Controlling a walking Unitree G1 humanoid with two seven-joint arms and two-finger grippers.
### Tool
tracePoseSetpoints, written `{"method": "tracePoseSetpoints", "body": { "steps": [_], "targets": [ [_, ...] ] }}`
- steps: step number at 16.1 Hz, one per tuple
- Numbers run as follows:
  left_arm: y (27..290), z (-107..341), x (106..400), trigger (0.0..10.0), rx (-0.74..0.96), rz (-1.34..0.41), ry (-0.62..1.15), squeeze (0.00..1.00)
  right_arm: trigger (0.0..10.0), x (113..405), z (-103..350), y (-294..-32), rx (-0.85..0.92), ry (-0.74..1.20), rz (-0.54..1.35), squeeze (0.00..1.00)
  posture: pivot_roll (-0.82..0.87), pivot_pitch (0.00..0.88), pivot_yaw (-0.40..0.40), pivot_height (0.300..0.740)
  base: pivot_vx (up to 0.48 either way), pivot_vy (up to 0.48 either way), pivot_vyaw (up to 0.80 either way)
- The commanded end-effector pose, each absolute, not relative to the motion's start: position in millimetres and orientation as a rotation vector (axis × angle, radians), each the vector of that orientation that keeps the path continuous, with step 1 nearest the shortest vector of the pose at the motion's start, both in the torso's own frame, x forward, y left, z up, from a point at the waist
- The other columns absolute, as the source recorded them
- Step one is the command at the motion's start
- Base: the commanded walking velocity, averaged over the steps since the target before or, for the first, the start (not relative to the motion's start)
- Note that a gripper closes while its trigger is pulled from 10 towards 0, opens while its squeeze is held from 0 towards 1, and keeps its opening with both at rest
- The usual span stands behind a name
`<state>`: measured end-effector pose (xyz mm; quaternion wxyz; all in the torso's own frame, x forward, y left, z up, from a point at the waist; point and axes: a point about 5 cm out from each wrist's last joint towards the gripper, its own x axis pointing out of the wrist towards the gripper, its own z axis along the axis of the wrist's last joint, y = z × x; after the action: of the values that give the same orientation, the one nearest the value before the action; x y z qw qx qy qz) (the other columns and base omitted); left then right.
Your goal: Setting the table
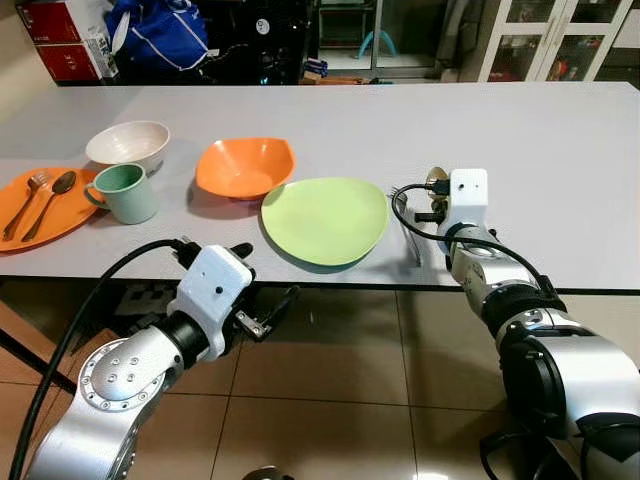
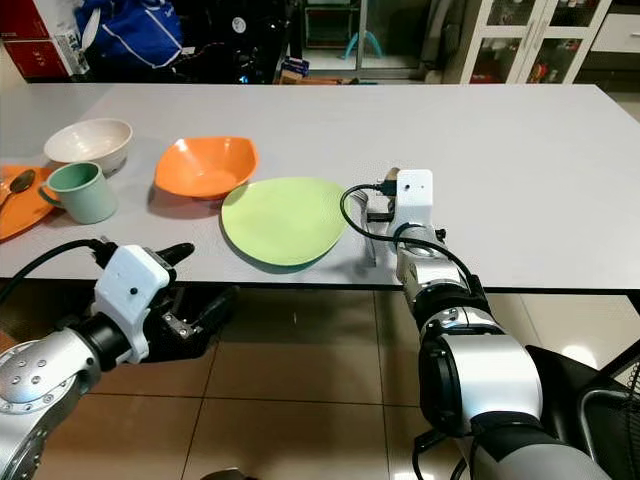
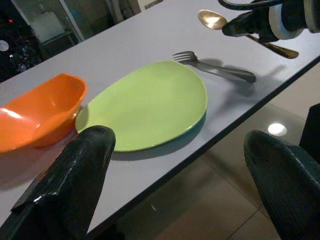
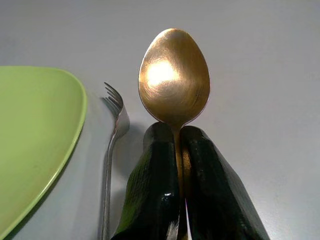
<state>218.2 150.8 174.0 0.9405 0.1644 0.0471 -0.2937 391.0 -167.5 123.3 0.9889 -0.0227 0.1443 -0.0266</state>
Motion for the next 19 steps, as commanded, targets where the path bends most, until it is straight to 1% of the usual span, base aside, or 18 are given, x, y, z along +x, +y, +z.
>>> {"method": "tracePoseSetpoints", "body": {
  "steps": [1, 5, 6, 12, 15, 19],
  "targets": [
    [153, 177, 215, 10.0, 0.337, -0.586, 0.093, 0.00, 10.0, 396, 134, -165, -0.057, 0.257, -0.057, 0.00, 0.24, 0.029, 0.058, 0.740, 0.000, 0.000, 0.00],
    [156, 192, 211, 10.0, 0.347, -0.571, 0.069, 0.00, 10.0, 397, 136, -168, -0.063, 0.248, -0.078, 0.00, 0.31, 0.080, 0.060, 0.740, 0.000, 0.000, 0.00],
    [158, 197, 209, 10.0, 0.352, -0.571, 0.065, 0.00, 10.0, 397, 138, -168, -0.068, 0.246, -0.079, 0.00, 0.33, 0.106, 0.064, 0.740, 0.000, 0.000, 0.00],
    [160, 205, 196, 10.0, 0.335, -0.589, 0.099, 0.00, 10.0, 400, 146, -173, -0.077, 0.228, -0.111, 0.00, 0.32, 0.199, 0.076, 0.740, 0.000, 0.000, 0.00],
    [163, 206, 192, 10.0, 0.337, -0.586, 0.119, 0.00, 10.0, 403, 155, -181, -0.060, 0.208, -0.153, 0.00, 0.32, 0.206, 0.075, 0.740, 0.000, 0.000, 0.00],
    [159, 203, 188, 10.0, 0.326, -0.613, 0.148, 0.00, 10.0, 404, 157, -179, -0.050, 0.213, -0.128, 0.00, 0.31, 0.204, 0.072, 0.740, 0.000, 0.000, 0.00]
  ]
}}
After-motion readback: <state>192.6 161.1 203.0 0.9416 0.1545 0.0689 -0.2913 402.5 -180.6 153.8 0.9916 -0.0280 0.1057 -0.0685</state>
